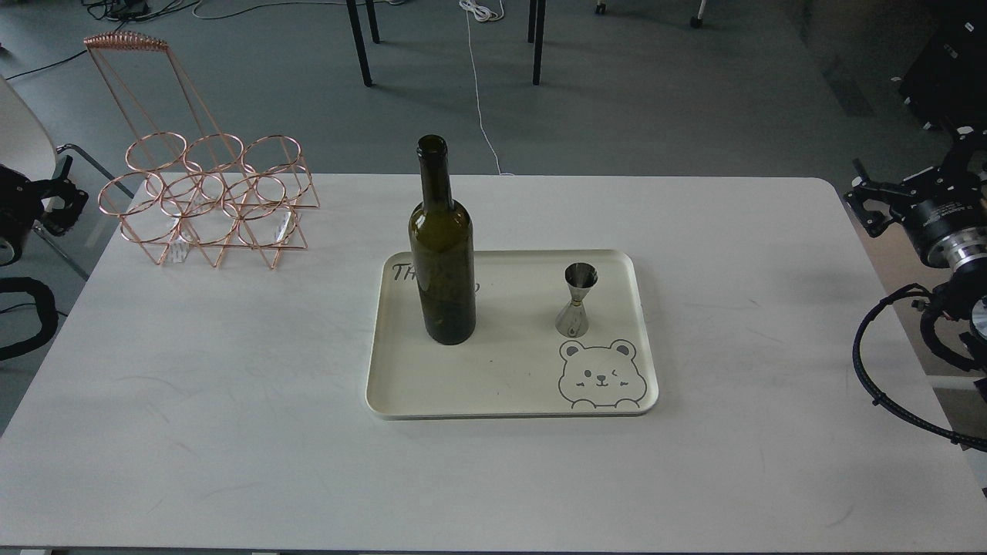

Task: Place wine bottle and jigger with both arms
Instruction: 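Move the right gripper toward the metal jigger on the tray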

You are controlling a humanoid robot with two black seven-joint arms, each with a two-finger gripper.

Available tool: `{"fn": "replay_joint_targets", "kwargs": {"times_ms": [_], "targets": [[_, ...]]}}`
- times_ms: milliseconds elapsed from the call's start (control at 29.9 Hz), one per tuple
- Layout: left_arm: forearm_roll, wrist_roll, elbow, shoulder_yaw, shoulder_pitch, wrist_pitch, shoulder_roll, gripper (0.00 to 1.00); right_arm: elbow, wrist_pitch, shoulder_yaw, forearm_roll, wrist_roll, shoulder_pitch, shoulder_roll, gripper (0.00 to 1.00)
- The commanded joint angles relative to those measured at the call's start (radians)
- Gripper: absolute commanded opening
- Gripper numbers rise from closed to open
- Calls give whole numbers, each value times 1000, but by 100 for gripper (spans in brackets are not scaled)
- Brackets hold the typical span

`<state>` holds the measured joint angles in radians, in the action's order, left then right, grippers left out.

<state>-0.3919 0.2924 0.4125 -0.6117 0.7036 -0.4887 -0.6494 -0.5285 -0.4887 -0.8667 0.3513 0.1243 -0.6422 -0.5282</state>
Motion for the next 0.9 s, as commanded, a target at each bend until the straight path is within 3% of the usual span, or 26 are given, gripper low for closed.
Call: {"fn": "replay_joint_targets", "kwargs": {"times_ms": [0,301,468,735,868], "targets": [[2,1,0,3,-1,0,-1,99,-4,0,8,-3,-2,6,-1,99],[4,-1,0,4,2,0,-3,99,-108,0,83,-6,-6,13,-38,99],[1,-1,2,1,2,0,-4,99,-316,0,124,-15,-3,58,-130,99],[-1,-1,49,-3,4,0,-6,99,-712,0,109,-256,8,173,-303,99],[1,-1,65,-3,2,0,-3,99,-836,0,107,-463,55,214,-410,99]]}}
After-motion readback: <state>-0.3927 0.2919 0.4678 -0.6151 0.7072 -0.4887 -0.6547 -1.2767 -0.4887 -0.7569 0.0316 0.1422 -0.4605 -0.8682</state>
